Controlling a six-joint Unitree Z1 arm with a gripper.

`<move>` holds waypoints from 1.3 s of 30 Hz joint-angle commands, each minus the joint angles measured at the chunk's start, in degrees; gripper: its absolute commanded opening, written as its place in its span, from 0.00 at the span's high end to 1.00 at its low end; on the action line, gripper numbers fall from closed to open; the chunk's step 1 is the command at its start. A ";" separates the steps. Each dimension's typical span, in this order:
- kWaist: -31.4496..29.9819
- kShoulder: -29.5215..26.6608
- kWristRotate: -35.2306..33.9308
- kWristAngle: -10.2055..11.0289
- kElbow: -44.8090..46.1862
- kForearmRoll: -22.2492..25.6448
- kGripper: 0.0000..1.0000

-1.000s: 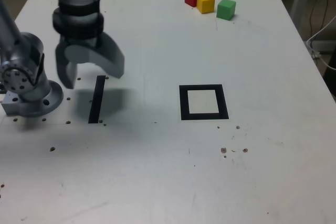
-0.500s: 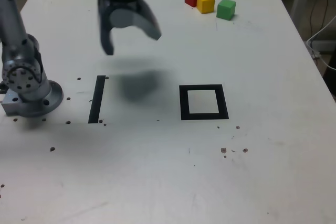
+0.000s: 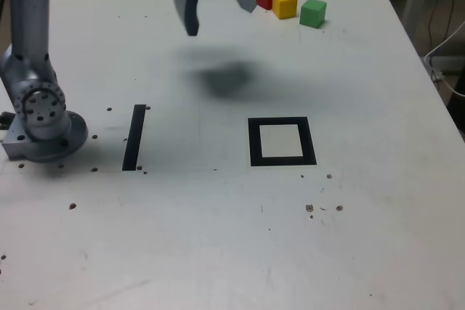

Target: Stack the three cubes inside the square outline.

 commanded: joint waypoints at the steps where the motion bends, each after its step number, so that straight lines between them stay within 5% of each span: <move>1: 1.55 2.55 0.77 0.12 -3.22 1.04 0.00; 22: 10.92 21.63 3.73 0.05 -33.53 11.10 0.00; 39: 13.90 32.67 3.73 -1.26 -51.20 14.30 0.00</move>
